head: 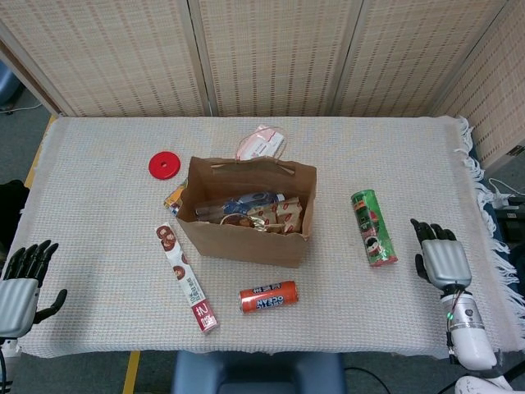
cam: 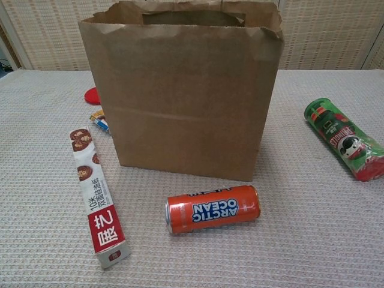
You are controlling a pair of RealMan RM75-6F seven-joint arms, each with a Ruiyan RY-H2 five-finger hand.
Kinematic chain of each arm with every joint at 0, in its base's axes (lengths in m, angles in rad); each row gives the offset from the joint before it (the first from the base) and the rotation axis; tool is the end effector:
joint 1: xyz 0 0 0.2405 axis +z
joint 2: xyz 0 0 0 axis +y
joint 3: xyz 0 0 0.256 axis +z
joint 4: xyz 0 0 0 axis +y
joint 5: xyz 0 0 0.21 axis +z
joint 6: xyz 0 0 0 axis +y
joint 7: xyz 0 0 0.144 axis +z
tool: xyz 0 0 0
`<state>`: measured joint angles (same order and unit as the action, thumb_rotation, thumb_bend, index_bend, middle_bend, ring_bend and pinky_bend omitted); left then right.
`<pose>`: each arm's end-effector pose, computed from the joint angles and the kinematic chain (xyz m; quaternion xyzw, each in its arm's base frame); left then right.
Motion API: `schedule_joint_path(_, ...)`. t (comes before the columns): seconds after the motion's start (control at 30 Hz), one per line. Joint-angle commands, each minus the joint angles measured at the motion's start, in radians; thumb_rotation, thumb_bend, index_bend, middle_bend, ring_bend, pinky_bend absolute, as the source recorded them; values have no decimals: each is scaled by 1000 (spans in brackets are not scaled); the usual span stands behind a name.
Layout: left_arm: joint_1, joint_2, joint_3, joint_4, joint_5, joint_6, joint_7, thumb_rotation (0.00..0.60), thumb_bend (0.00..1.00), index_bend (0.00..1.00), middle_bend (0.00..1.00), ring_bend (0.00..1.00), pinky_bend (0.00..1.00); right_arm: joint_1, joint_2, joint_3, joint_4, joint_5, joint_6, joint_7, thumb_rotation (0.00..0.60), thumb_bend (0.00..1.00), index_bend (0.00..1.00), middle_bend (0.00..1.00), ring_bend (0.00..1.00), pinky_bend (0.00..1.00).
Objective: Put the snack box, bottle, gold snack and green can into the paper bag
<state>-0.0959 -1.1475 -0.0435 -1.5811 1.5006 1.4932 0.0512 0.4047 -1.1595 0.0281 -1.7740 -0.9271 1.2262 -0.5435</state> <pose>-0.3126 0.1835 0.1530 -0.6053 -0.3679 -0.3777 0.5963 -0.2912 -0.2509 0.1095 0.6494 -0.4188 0.1883 0.6061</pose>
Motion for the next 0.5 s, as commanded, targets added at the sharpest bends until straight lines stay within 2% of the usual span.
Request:
schedule_joint_path(0.03,0,0,0,0,0,0,1,600,349,0,0,0,0,5,-7,-9,18,58,-30,-47,600,738,45,107,107,201)
schedule_joint_path(0.27,1,0,0,-1,1,1,1,600,348,0,0,0,0,69,-72,6,59,223,-98,-172,600,739,49,108,107,201)
schedule_joint_path(0.5,-1,1,0,0,1,-2,-3,600,349,0,0,0,0,126,-184,7,107,301,-112,-266,600,739,54,108,108,203)
